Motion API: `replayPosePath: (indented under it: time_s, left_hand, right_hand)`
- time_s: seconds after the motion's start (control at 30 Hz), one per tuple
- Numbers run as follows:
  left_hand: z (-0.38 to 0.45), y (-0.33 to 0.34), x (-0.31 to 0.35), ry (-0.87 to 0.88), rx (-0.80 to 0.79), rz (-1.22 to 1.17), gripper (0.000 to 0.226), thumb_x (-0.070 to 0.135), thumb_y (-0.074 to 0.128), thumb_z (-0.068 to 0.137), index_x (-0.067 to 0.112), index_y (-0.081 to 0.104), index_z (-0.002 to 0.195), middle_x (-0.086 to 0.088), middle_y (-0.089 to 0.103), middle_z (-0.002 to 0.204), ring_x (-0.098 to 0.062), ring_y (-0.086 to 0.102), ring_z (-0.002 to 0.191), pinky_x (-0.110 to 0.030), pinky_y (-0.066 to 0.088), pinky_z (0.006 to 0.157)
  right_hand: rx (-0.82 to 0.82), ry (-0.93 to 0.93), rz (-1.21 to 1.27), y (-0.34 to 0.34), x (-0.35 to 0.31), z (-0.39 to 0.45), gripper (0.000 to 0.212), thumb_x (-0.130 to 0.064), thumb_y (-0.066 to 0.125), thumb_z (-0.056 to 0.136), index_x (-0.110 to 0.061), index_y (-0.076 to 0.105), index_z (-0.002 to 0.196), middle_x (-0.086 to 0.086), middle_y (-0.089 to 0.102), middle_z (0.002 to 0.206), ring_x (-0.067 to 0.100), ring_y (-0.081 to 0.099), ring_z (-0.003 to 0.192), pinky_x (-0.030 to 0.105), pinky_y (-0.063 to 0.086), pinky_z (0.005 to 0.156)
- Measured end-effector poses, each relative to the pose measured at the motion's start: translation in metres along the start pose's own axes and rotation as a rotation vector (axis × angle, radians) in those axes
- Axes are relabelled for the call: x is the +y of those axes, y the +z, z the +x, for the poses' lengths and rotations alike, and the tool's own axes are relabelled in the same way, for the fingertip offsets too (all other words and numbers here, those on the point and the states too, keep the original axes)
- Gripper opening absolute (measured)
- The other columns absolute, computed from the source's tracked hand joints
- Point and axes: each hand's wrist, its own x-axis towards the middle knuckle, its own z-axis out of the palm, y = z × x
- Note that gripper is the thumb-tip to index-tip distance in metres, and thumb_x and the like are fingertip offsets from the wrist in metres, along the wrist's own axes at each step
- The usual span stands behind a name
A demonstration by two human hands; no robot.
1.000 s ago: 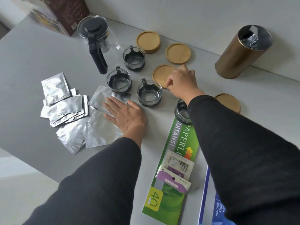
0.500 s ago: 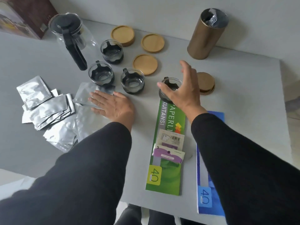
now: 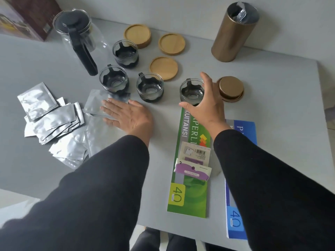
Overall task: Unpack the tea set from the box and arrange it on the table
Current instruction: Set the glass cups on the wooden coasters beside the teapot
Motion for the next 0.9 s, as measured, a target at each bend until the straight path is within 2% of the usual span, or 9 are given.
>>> replayPosePath:
  time_s: [0.3,0.53,0.9]
  left_hand:
    - [0.001,0.000,0.005,-0.052,-0.003,0.013,0.063,0.035,0.021,0.099,0.008,-0.002,0.151,-0.005,-0.006,0.160,-0.022,-0.011,0.147,-0.046,-0.008,0.117]
    - [0.001,0.004,0.008,-0.090,0.027,0.057,0.063,0.035,0.020,0.098,0.011,-0.003,0.152,-0.002,-0.008,0.160,-0.018,-0.012,0.147,-0.042,-0.011,0.116]
    - [-0.001,0.003,0.012,-0.122,0.035,0.090,0.061,0.035,0.019,0.099,0.014,-0.002,0.152,0.000,-0.008,0.160,-0.016,-0.013,0.147,-0.041,-0.010,0.117]
  right_hand:
    - [0.102,-0.062,0.033,0.017,-0.016,0.086,0.088,-0.033,0.079,0.070,-0.013,0.032,0.142,0.008,0.048,0.134,0.026,0.043,0.120,0.035,0.037,0.101]
    - [0.092,0.010,0.203,0.039,-0.028,0.159,0.084,-0.023,0.073,0.072,-0.020,0.027,0.143,0.004,0.043,0.137,0.020,0.039,0.125,0.016,0.029,0.092]
    - [0.015,0.011,0.266,0.065,-0.037,0.202,0.082,-0.021,0.069,0.069,-0.021,0.029,0.141,0.005,0.041,0.131,0.020,0.042,0.121,0.017,0.033,0.088]
